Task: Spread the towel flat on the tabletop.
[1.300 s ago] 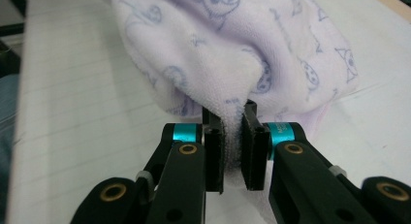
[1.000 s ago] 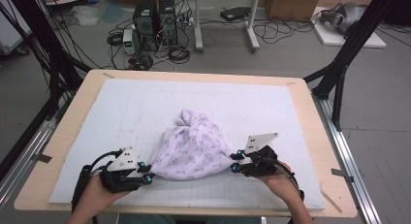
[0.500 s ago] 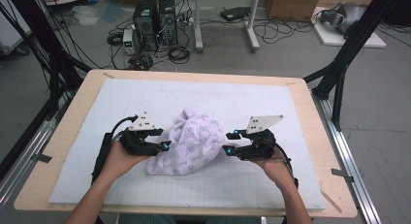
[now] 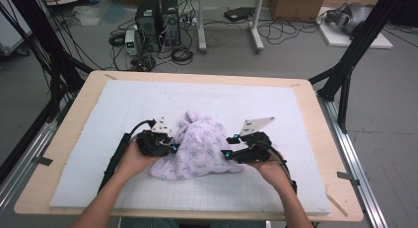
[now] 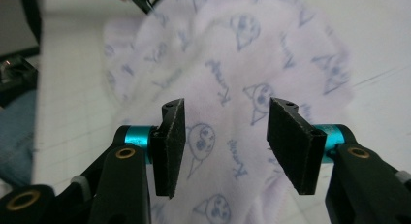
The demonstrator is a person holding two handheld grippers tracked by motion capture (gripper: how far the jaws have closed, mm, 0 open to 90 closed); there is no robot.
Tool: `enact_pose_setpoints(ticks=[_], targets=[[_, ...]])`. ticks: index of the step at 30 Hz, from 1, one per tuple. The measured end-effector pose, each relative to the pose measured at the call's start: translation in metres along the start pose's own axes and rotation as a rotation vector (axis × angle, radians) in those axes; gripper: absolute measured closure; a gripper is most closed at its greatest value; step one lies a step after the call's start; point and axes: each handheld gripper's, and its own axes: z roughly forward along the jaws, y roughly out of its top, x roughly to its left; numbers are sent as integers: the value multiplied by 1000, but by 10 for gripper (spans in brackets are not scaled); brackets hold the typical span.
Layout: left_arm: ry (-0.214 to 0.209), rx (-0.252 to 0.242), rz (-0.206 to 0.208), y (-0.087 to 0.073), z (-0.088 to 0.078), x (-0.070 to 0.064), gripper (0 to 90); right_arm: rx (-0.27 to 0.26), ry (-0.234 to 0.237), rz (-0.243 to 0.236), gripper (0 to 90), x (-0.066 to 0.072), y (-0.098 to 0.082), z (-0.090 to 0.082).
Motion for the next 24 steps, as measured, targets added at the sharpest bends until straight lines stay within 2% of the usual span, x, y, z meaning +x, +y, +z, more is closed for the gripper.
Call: enact_pose_setpoints(ticks=[1, 2, 3, 6, 7, 8, 12, 13, 14, 16, 17, 19, 21, 22, 23, 24], targets=[[10, -4, 10, -1, -1, -2, 722, 45, 8, 7, 496, 0, 0, 10], [12, -7, 15, -2, -4, -4, 759, 97, 17, 11, 576, 1, -3, 29], [11, -10, 13, -3, -6, -4, 759, 97, 17, 11, 576, 1, -3, 29], [23, -9, 33, -6, -16, -10, 791, 118, 51, 6, 770, 5, -9, 44], [23, -22, 46, -8, -22, -13, 796, 134, 56, -4, 810, 6, -11, 47], [20, -37, 49, -10, -28, -17, 807, 168, 63, -41, 855, 13, -16, 51], [18, -69, 48, -25, -47, -30, 815, 141, 68, -39, 863, 18, -19, 42], [14, -77, 41, -28, -51, -33, 815, 134, 73, -37, 864, 21, -20, 36], [16, -86, 44, -32, -57, -37, 817, 124, 75, -55, 865, 28, -22, 25], [12, -105, 39, -40, -67, -44, 821, 118, 75, -64, 865, 30, -23, 21], [13, -107, 36, -43, -71, -47, 822, 105, 77, -76, 865, 39, -26, 8], [0, -115, 35, -50, -81, -55, 824, 77, 89, -71, 865, 47, -29, -5], [-19, -109, 44, -57, -90, -63, 824, 67, 99, -70, 866, 51, -31, -10], [-46, -107, 46, -61, -95, -69, 823, 65, 124, -76, 865, 59, -36, -20], [-69, -102, 51, -64, -98, -74, 823, 65, 124, -76, 865, 59, -36, -20], [-84, -98, 64, -65, -100, -78, 818, 68, 148, -78, 861, 63, -38, -22]])
